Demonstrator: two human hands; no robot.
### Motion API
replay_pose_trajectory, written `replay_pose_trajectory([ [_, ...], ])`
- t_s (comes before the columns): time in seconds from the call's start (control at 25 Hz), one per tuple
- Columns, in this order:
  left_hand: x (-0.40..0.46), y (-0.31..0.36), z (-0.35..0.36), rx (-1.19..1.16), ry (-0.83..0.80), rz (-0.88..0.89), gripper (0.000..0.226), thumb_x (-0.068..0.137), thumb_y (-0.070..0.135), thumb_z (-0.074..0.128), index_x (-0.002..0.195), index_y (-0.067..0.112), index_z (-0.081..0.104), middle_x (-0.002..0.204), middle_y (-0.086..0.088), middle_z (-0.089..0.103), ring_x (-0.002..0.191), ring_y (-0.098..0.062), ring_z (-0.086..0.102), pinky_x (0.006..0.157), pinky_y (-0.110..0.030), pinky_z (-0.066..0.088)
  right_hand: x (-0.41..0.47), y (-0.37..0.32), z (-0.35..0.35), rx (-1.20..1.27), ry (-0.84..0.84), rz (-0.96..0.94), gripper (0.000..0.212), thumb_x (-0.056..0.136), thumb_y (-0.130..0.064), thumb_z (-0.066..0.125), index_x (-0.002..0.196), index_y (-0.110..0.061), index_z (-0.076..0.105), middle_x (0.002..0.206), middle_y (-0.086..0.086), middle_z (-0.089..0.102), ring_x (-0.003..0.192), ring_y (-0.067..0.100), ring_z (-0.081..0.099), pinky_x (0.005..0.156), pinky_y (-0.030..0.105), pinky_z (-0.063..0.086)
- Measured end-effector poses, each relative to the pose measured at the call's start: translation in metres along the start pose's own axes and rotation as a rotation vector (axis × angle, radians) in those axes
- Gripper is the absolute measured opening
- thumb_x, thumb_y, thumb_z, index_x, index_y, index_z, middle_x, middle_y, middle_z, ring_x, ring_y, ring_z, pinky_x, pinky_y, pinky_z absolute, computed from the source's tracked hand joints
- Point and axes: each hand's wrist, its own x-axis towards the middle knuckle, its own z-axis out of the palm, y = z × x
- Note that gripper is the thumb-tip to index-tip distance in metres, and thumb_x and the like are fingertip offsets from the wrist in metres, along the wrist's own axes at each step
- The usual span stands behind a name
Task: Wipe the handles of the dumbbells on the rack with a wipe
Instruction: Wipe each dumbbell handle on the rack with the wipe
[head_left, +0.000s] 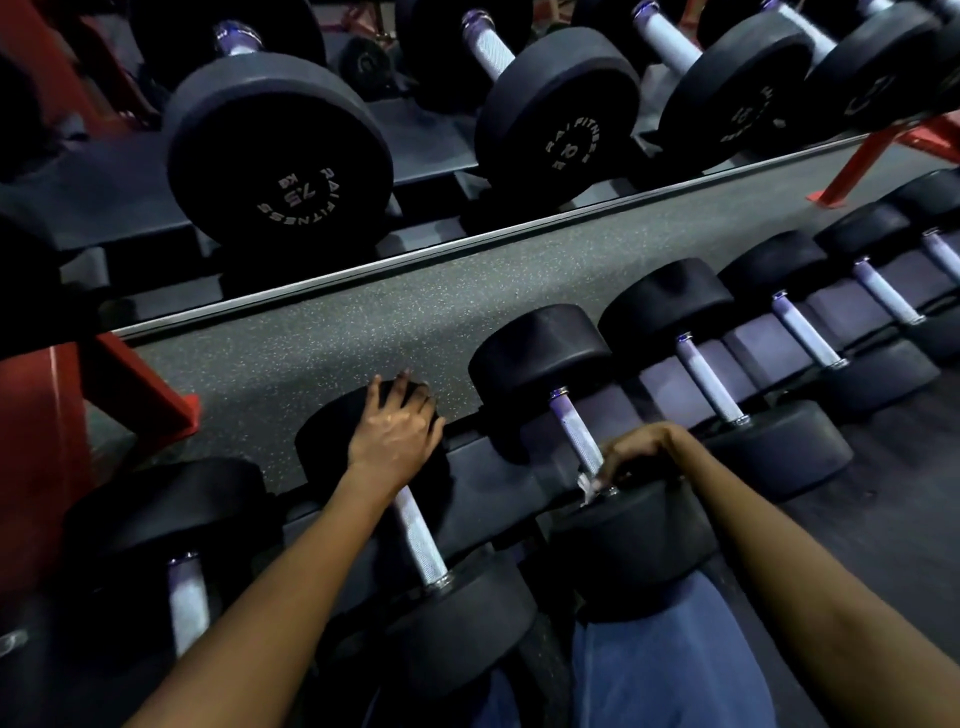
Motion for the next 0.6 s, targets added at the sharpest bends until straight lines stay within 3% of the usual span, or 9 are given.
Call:
replay_pose_trajectory([
  [0.08,-0.001,0.0,-0.001,-0.012,0.001,-0.008,0.026,0.082,0.03,0.071,0.095,0.008,0.074,0.106,-0.008,0.072,0.114,-0.032,0.062,0.096,-0.058,0.044,0.002,-0.005,0.006,-0.045,-0.069,-0.044,0.01,0.075,-0.016,0.069,0.082,-0.011,0.065,0.067,-0.004,0.063,0.058,0.005,0.055,0.054,0.015,0.043],
  [0.2,0.0,0.003,-0.002,-0.019,0.006,-0.013,0.041,0.087,0.035,0.045,0.094,0.008,0.075,0.105,-0.008,0.072,0.112,-0.032,0.063,0.095,-0.058,0.044,0.005,0.008,-0.006,-0.208,0.095,-0.054,0.015,0.076,-0.02,0.075,0.083,-0.012,0.064,0.076,-0.002,0.064,0.067,0.009,0.058,0.056,0.014,0.046],
  [0.24,0.001,0.002,-0.002,-0.015,-0.012,-0.022,0.044,0.087,0.035,0.041,0.095,0.008,0.075,0.105,-0.008,0.072,0.112,-0.032,0.063,0.095,-0.058,0.045,0.006,0.011,-0.009,-0.252,0.14,-0.052,0.026,0.073,-0.025,0.078,0.091,-0.012,0.065,0.083,0.0,0.066,0.074,0.012,0.061,0.062,0.016,0.049],
  [0.36,0.001,0.001,-0.008,-0.029,-0.091,-0.029,0.027,0.082,0.031,0.069,0.096,0.008,0.075,0.105,-0.008,0.072,0.111,-0.033,0.063,0.095,-0.059,0.044,0.01,0.01,-0.007,-0.185,0.133,-0.052,0.047,0.06,-0.027,0.084,0.102,-0.015,0.066,0.104,0.007,0.069,0.093,0.022,0.065,0.085,0.034,0.053],
  [0.48,0.003,0.002,-0.017,-0.037,-0.221,-0.042,0.033,0.072,0.031,0.082,0.095,0.009,0.075,0.106,-0.007,0.073,0.111,-0.033,0.063,0.095,-0.059,0.044,0.01,0.007,0.0,-0.293,0.177,-0.038,0.033,0.068,-0.028,0.079,0.096,-0.013,0.066,0.099,0.009,0.069,0.081,0.018,0.061,0.073,0.029,0.049],
  [0.6,0.007,0.003,-0.022,-0.028,-0.346,-0.075,0.037,0.088,0.036,0.066,0.113,0.009,0.071,0.122,-0.005,0.067,0.127,-0.031,0.053,0.106,-0.057,0.033,0.008,0.001,0.003,-0.447,0.335,-0.021,0.017,0.077,-0.027,0.073,0.088,-0.016,0.065,0.083,0.003,0.066,0.069,0.014,0.055,0.06,0.021,0.042],
])
